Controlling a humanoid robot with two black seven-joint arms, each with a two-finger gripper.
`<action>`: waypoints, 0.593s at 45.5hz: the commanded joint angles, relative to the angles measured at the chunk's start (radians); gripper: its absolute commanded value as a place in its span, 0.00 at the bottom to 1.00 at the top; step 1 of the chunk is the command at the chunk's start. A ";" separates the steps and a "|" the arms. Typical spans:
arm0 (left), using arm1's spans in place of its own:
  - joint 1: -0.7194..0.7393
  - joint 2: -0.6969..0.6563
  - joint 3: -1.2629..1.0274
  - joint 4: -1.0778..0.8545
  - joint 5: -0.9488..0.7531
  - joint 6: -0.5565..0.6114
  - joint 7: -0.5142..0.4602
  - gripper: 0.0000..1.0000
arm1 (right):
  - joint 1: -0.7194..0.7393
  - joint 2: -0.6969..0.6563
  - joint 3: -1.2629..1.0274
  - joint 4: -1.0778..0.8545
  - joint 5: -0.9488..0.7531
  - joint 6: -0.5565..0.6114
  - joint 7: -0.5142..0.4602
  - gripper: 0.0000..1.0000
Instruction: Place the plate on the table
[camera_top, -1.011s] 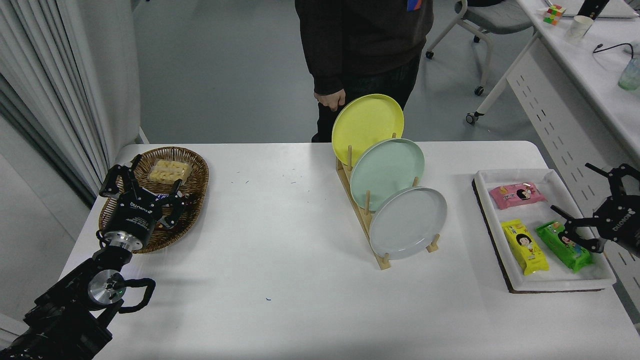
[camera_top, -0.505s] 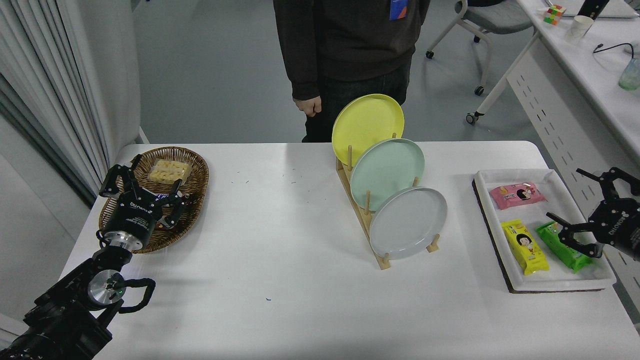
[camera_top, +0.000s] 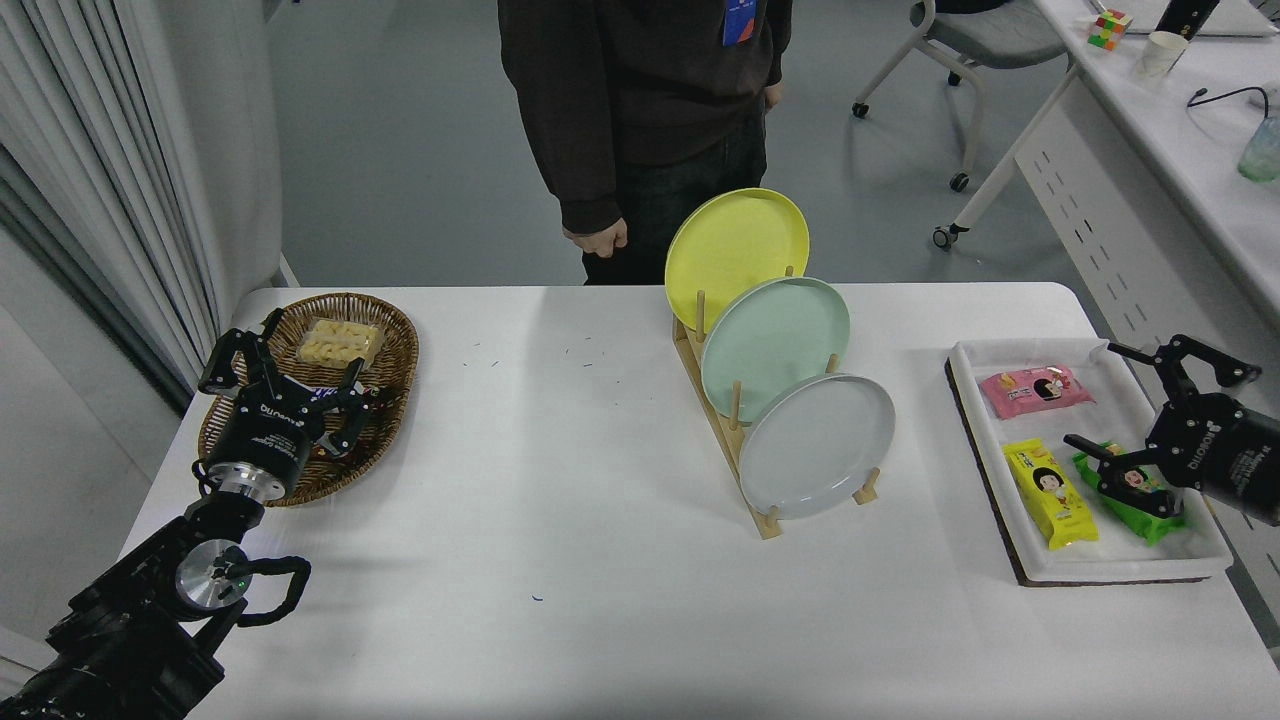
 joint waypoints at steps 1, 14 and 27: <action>0.000 0.000 0.000 0.000 0.000 0.000 0.000 0.98 | 0.007 0.010 0.026 -0.011 -0.027 -0.004 -0.001 1.00; 0.000 0.000 0.000 0.000 0.000 0.000 0.000 0.98 | 0.007 0.012 0.041 -0.008 -0.033 0.006 -0.001 1.00; 0.000 0.000 0.000 0.000 0.000 0.000 0.000 0.98 | 0.020 0.012 0.061 -0.010 -0.055 0.019 0.001 1.00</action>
